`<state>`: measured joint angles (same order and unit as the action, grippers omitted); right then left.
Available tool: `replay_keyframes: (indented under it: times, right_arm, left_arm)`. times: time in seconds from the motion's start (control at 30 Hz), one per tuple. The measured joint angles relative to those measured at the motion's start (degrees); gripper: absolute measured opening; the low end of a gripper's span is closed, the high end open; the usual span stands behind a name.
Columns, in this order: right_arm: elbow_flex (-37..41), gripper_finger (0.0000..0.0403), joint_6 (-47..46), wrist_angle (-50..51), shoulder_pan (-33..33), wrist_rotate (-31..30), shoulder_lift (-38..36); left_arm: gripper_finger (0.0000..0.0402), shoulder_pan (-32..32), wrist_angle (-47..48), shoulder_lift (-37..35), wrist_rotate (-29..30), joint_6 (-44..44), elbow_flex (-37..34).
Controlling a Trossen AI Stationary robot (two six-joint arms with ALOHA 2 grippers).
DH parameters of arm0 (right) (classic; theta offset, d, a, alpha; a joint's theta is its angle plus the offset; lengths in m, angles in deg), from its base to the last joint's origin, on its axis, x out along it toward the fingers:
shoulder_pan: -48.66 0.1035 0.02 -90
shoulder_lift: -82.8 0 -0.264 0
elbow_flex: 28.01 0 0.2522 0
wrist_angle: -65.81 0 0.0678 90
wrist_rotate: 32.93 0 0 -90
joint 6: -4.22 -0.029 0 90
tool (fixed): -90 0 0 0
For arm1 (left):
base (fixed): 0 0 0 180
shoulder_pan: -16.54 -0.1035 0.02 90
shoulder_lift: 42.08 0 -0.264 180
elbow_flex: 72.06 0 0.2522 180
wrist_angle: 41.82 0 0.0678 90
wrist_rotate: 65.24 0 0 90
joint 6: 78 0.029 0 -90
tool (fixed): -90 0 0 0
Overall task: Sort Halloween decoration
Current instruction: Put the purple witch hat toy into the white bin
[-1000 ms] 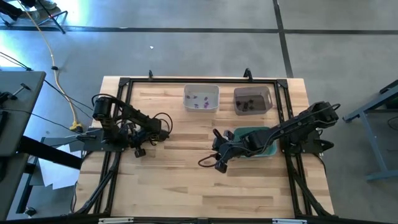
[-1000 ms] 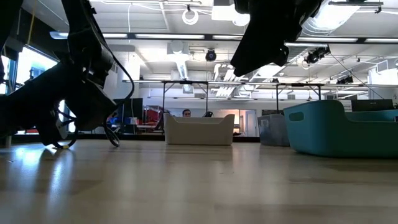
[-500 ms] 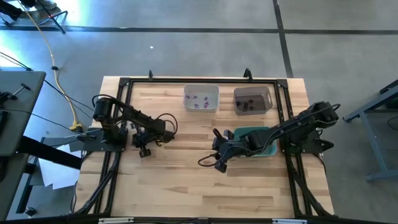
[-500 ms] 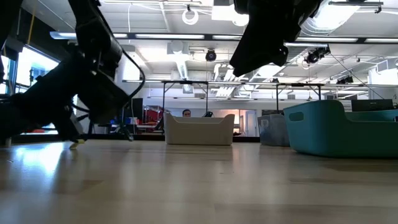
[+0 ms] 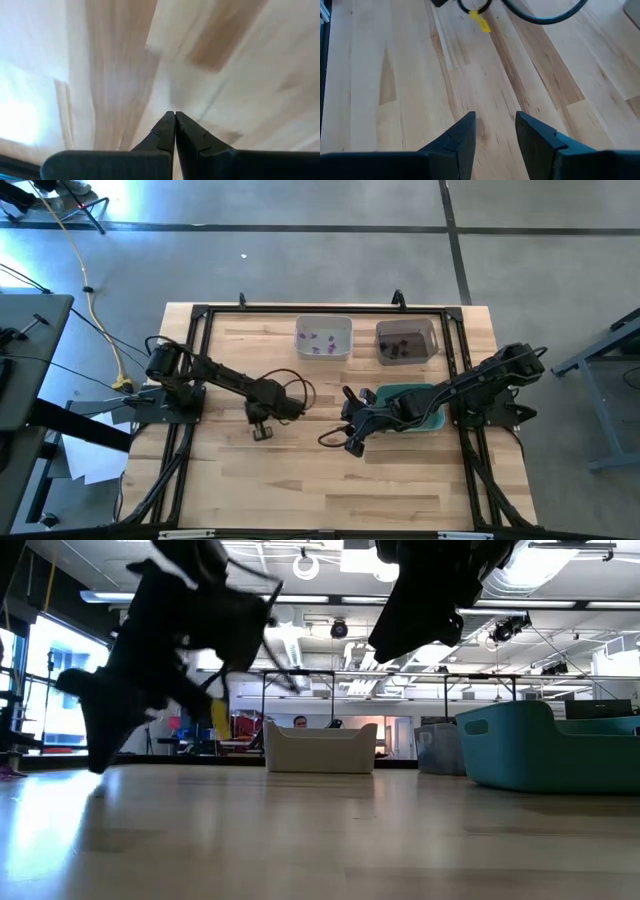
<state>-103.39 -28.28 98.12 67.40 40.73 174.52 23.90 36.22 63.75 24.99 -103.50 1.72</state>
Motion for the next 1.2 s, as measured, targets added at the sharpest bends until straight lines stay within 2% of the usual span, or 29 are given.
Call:
replay_keyframes:
  times: [0.3, 0.47, 0.7, 0.9, 1.2]
  right_arm:
    - [0.00, 0.0133, -0.64, 0.00, 0.00, 0.01, 0.00]
    - [0.00, 0.0133, -0.65, 0.00, 0.02, 0.03, 0.00]
    - [0.00, 0.0133, -0.61, 0.11, 0.11, 0.43, 0.00]
    - [0.00, 0.0133, -0.50, 0.37, 0.17, 0.45, 0.00]
    - [0.00, 0.0133, -0.50, 0.17, 0.17, 0.47, 0.00]
  left_arm:
    - [0.0000, 5.46, 5.21, -0.04, 7.96, -2.99, 10.76]
    - [0.0001, 8.46, 10.91, -1.38, 12.83, -4.77, 11.58]
    - [0.0029, 10.81, 13.63, -4.03, 12.07, -9.17, 7.81]
    - [0.0075, 11.66, 14.05, -7.84, 9.39, -13.90, 0.79]
    - [0.0132, 11.75, 12.60, -16.22, 8.56, -21.66, -9.51]
